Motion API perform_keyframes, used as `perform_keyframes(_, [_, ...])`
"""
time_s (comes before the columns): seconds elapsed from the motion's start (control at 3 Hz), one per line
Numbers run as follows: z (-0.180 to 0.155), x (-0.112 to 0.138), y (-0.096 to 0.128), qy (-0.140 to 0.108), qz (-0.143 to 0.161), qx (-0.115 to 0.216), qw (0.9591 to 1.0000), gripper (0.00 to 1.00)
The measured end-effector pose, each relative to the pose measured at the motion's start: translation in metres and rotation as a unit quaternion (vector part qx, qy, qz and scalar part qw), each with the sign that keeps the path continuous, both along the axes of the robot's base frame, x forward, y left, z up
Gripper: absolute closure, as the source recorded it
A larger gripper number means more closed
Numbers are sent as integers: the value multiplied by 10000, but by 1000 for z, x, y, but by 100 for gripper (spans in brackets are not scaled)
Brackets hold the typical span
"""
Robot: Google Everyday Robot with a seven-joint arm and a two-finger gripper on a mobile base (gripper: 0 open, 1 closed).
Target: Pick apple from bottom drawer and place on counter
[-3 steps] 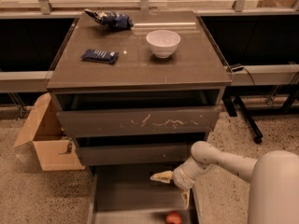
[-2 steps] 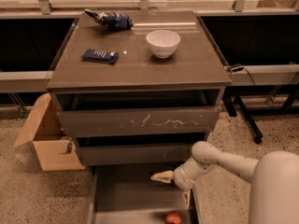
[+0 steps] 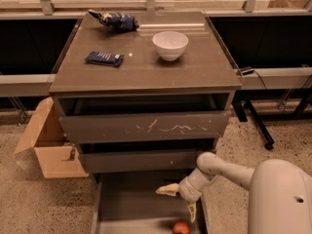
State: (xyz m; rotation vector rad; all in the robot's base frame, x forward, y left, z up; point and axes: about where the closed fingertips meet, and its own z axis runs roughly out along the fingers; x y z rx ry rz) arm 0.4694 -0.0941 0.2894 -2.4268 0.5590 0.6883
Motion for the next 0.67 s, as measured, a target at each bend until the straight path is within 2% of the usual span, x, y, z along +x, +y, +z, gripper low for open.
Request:
perform_keyframes(0.33, [-12, 1, 1, 95, -1, -69, 9999, 0])
perform_keyframes(0.67, [-34, 0, 6, 332, 74, -116, 9994, 0])
